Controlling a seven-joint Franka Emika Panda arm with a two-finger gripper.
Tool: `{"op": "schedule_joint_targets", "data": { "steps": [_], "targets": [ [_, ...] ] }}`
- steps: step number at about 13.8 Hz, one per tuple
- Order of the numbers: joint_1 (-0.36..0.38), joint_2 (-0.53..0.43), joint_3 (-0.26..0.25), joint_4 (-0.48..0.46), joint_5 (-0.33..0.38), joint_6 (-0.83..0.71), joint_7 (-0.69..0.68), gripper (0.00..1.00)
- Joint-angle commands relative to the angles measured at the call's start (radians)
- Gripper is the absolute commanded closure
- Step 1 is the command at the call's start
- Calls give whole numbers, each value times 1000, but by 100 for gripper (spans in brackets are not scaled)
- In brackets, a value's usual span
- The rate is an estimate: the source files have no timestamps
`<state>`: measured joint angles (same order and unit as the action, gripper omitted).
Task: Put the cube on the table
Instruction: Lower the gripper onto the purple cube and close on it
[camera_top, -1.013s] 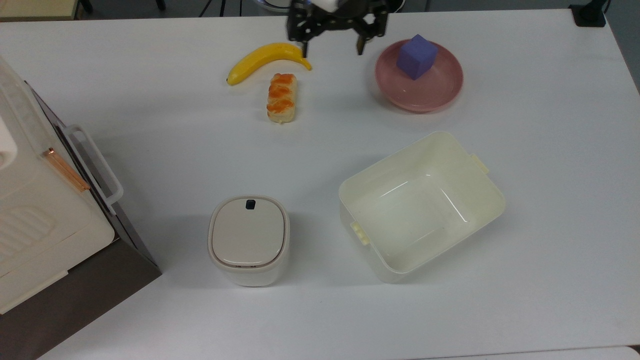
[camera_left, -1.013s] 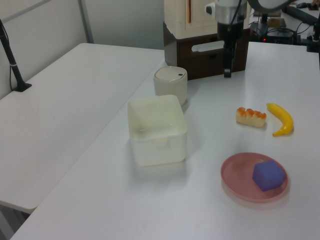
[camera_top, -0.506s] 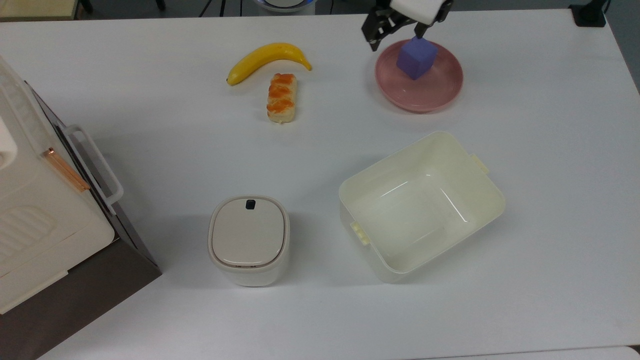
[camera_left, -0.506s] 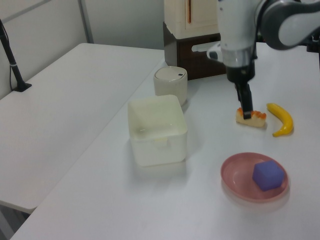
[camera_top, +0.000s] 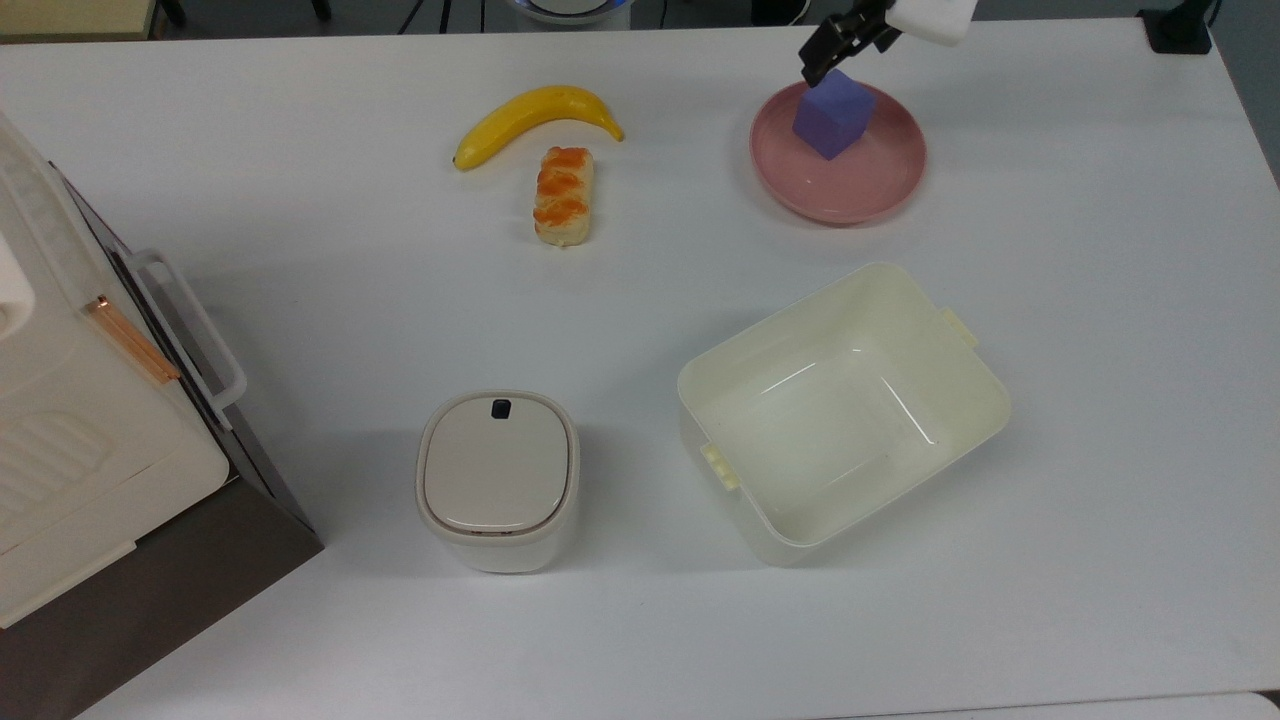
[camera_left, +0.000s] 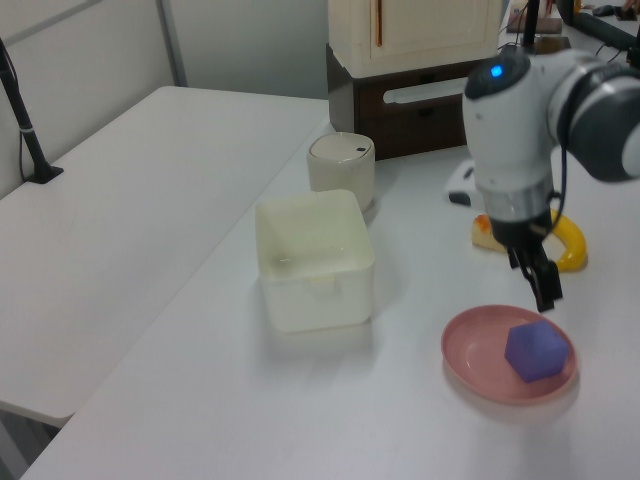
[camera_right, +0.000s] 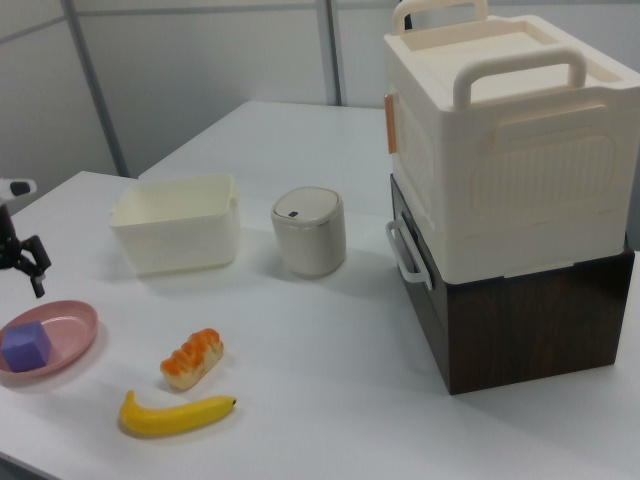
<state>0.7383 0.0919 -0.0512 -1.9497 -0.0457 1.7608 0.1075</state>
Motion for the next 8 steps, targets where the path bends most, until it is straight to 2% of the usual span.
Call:
{"op": "schedule_joint_targets", "data": {
  "steps": [1,8],
  "targets": [
    [41,26,-16,-61,17,71,-16,0],
    [61,94,-15,-64,15,123,-16,0]
  ]
}}
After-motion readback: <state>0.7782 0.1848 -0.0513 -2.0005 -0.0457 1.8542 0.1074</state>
